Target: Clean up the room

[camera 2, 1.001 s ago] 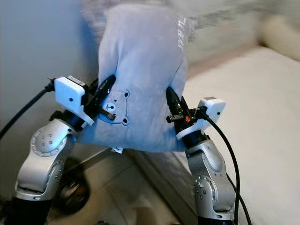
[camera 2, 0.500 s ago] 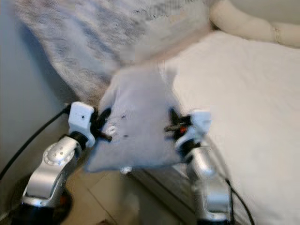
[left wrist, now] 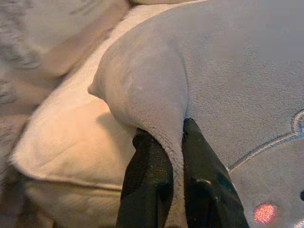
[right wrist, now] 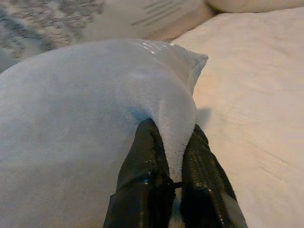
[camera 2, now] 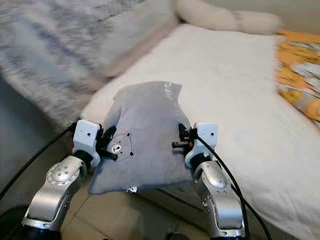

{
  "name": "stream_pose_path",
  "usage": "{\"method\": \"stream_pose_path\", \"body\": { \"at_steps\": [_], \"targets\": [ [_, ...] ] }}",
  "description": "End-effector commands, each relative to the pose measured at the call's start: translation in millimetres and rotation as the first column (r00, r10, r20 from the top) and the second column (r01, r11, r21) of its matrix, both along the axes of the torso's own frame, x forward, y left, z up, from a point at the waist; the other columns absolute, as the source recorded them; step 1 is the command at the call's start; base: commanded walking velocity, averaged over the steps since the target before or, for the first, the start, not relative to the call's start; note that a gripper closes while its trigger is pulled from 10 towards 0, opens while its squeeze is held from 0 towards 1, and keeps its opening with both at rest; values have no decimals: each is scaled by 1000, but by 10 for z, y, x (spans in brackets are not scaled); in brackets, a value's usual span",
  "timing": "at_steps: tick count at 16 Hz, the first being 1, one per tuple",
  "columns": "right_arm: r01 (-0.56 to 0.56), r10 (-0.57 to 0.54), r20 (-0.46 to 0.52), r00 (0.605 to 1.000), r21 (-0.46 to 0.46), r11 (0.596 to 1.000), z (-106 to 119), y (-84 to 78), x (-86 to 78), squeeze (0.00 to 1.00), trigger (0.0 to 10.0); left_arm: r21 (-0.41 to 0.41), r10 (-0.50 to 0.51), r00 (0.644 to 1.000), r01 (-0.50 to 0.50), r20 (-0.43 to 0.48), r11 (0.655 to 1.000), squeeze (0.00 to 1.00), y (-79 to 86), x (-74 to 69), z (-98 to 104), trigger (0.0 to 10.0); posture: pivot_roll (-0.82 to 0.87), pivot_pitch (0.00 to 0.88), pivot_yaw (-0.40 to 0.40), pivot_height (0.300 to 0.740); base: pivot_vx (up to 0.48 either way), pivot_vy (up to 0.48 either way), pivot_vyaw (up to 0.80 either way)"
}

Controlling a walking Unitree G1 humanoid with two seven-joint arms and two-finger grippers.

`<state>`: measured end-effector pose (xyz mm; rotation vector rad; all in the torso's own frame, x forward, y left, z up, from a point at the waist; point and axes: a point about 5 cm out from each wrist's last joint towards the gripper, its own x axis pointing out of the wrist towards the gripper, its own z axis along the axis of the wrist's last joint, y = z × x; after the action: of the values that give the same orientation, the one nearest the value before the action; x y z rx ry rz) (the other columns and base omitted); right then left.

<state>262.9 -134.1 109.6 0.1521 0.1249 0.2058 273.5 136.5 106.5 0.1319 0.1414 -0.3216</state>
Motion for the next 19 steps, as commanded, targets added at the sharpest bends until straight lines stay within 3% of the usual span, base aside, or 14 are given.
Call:
{"method": "stream_pose_path", "body": {
  "at_steps": [1, 6, 15, 19],
  "targets": [
    [77, -77, 14, 997, -31, 997, 28, -137, 24, 0, 10000, 38, 69, 997, -69, 19, 997, 0, 140, 6, 25, 10000, -107, 0, 31, 740, 0, 255, -800],
    [74, -75, -6, 997, -25, 997, -8, -121, 28, 0, 10000, 56, 58, 998, -59, 22, 997, 0, 145, 10, 35, 10000, -107, 0, 29, 740, 0, 301, -741],
    [47, -47, -30, 998, -16, 999, -55, -39, 25, 0, 10000, 58, 58, 998, -60, 34, 996, 0, 178, 15, 102, 10000, -76, 0, 36, 740, 0, 291, 0],
    [62, -62, -32, 998, -4, 998, -41, -59, 39, 0, 10000, -4, 83, 995, -83, 51, 997, 0, 183, 38, 185, 10000, -72, 0, 35, 740, 0, 66, 0]
  ]
}}
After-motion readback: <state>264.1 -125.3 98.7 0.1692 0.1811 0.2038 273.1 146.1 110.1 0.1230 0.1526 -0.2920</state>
